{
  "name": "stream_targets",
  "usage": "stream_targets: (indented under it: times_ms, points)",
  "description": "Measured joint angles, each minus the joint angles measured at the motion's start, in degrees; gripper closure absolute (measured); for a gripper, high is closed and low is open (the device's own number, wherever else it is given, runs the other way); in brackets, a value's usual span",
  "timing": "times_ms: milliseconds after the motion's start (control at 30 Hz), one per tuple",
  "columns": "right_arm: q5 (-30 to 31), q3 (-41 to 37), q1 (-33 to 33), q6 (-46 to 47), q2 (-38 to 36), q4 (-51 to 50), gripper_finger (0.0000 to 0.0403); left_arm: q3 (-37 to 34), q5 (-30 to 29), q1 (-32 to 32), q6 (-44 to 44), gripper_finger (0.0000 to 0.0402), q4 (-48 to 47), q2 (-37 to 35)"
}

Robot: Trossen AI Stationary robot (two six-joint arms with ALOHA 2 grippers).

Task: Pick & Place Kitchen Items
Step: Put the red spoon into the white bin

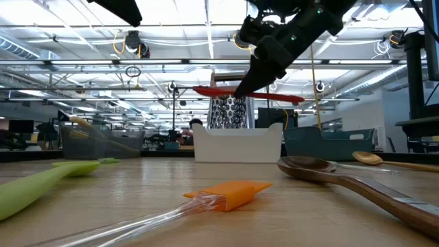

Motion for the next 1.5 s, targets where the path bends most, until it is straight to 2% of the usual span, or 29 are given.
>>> stream_targets:
  times_ms: [200,300,433,900,1033,1133,1233,1400,1500]
  points:
    - [-0.1,0.0,-2.1,-1.4,0.0,-0.8,0.0374,-0.1,-3.4,0.0,3.3,0.0286,2.1,0.0]
    - [-0.2,0.0,-2.4,-1.6,0.0,-1.3,0.0372,-2.4,-5.5,0.2,5.6,0.0286,6.9,0.0]
    - [-0.2,0.0,-2.4,-1.7,0.0,-1.6,0.0370,-6.4,-5.0,0.6,9.4,0.0286,14.3,0.0]
    - [-0.4,0.0,-2.8,-2.8,0.0,-1.6,0.0373,-13.9,-4.5,0.9,19.0,0.0286,29.0,-0.3]
    - [-4.5,0.0,-2.9,-2.7,0.0,-1.6,0.0374,-19.2,-3.8,1.3,21.3,0.0286,36.1,-3.0]
    - [-4.9,0.0,-2.8,-2.6,0.0,-1.6,0.0372,-24.9,-3.3,2.1,21.7,0.0286,41.5,-6.7]
    - [-4.5,0.0,-3.2,-2.7,0.0,-1.7,0.0374,-31.1,-3.5,3.0,22.8,0.0286,49.8,-11.0]
    - [-4.5,0.0,-5.2,-3.1,0.0,-1.6,0.0374,-41.2,-3.3,4.3,29.7,0.0286,66.8,-14.8]
    - [-4.5,1.0,-7.3,-2.6,0.0,-4.6,0.0374,-45.4,-0.8,5.6,33.3,0.0286,75.8,-15.9]
